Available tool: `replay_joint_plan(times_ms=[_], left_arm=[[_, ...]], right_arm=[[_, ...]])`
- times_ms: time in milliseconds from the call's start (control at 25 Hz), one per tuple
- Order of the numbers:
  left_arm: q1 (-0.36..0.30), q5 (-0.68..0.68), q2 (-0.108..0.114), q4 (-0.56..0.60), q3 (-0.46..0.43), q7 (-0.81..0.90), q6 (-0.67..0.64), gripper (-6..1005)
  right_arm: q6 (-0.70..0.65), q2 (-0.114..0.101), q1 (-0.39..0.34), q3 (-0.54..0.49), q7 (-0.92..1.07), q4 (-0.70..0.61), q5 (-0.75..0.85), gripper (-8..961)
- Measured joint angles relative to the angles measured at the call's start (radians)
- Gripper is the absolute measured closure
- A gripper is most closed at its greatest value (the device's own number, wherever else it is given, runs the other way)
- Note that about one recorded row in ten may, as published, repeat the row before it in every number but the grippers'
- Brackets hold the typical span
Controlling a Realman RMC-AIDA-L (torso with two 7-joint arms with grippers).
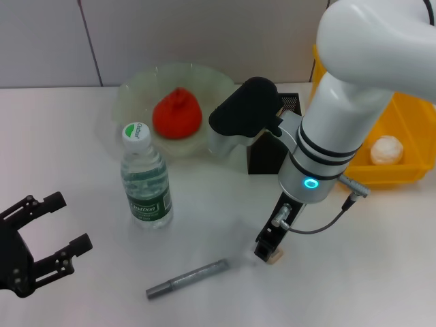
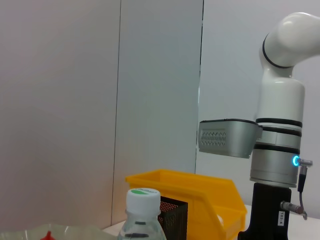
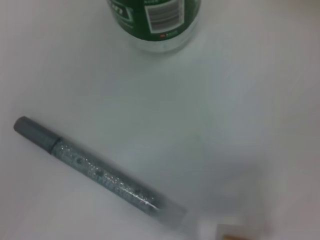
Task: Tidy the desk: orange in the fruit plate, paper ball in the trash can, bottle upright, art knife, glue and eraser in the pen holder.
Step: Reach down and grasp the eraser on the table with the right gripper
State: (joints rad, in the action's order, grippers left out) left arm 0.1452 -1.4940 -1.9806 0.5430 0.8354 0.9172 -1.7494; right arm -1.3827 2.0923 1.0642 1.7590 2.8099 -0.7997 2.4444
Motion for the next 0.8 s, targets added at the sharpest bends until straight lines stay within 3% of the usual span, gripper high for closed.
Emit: replay_joint_plan(times_ms=[360, 480, 800], left_arm=[[0.0, 0.0, -0.001, -0.001, 0.004, 0.0, 0.009, 198], [0.0, 0.0, -0.001, -0.001, 0.004, 0.0, 0.009, 198], [0.001, 0.0, -0.001, -0.015, 0.005, -0.011, 0.01, 198]], right_arm=[[0.02, 0.0, 0.017, 0.032, 0.01, 0.031, -0.013, 510], [0.03, 0.0, 0.017, 0.038, 0.01, 0.035, -0.031, 410], [0.042, 0.0, 0.026, 0.059, 0.01, 0.052, -0.048, 410]])
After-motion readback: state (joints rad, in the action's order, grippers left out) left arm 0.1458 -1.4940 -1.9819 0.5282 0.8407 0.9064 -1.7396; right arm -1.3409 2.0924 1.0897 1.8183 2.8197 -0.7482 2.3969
